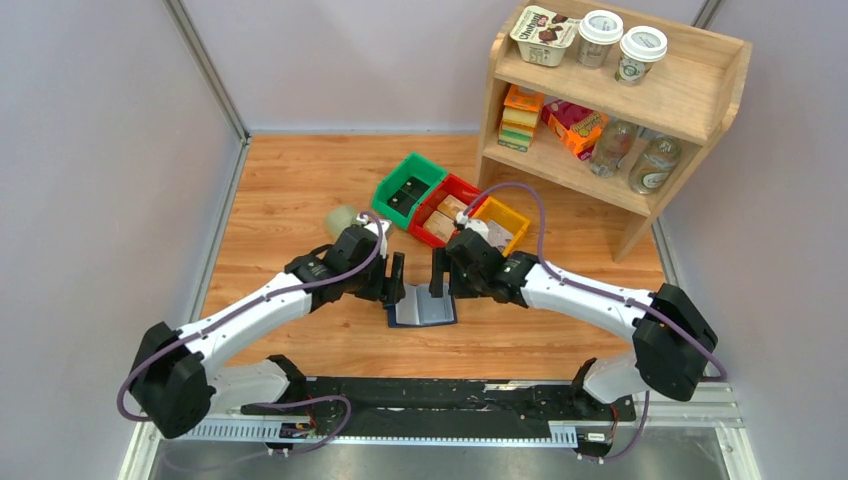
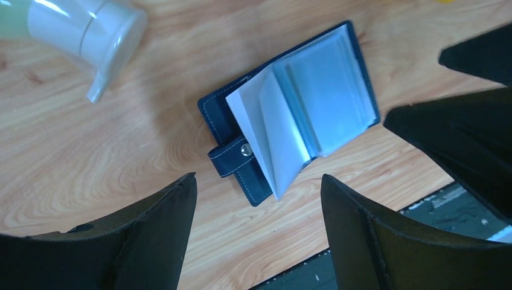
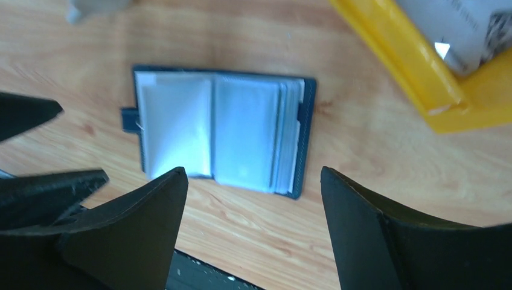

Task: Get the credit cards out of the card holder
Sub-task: Place the credit card in the storage box, then remove the credit card from the card holder.

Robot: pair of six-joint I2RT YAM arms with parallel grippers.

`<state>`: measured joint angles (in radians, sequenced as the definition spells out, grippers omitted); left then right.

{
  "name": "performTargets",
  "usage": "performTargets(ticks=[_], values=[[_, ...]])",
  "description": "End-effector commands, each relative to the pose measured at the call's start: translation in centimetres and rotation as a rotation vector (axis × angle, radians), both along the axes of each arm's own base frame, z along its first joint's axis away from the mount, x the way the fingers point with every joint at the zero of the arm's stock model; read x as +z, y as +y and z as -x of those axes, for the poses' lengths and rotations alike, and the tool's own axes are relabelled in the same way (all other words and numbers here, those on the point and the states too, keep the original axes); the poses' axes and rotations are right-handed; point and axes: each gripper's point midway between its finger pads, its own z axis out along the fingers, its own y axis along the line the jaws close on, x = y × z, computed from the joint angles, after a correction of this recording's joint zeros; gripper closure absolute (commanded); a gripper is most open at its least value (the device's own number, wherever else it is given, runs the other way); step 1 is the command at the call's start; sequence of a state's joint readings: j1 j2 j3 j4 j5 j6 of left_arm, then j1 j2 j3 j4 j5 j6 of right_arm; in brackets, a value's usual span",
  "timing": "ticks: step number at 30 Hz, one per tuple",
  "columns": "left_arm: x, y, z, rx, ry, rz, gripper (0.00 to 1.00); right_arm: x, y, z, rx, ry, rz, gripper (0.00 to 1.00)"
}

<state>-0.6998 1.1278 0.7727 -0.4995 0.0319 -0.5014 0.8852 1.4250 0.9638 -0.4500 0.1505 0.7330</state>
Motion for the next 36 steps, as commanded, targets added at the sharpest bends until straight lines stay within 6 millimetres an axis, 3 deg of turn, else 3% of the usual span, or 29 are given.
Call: performTargets(ticks=[1,7,10,12,14,20,27,36], values=[[-1.1,0.2,-0.6,0.079,0.025,-0.049,0.18,-1.3,0.7,1.0,-0.003,0.012,-0.040,0.18],[-3.8,0.8,-0.7,0.157,0.030,-0.047,0.22,-3.4,1.8,2.1,0.033,0.036,-0.015,0.29],[-4.9,0.6,-0.8,0.173,0.040,-0.033,0.35,-3.4,2.2,2.0,0.042,0.029,-0.013,0.35],[-5.7,0.4,-0.6,0.177,0.059,-0.021,0.38,-3.5,2.3,1.9,0.044,0.027,-0.005,0.38],[-6.4,0.1,-0.3,0.181,0.083,-0.012,0.51,-3.8,2.3,1.7,0.047,0.030,0.009,0.40],[-8.1,0.1,0.6,0.184,0.130,-0.006,0.62,-4.2,3.0,1.4,0.070,0.033,0.023,0.44],[-8.6,-0.2,1.1,0.189,0.157,0.021,0.79,-4.9,3.6,1.4,0.087,0.048,0.026,0.47],[-8.8,-0.4,1.6,0.176,0.177,0.035,0.80,-5.2,2.3,0.7,0.036,0.035,0.102,0.45]])
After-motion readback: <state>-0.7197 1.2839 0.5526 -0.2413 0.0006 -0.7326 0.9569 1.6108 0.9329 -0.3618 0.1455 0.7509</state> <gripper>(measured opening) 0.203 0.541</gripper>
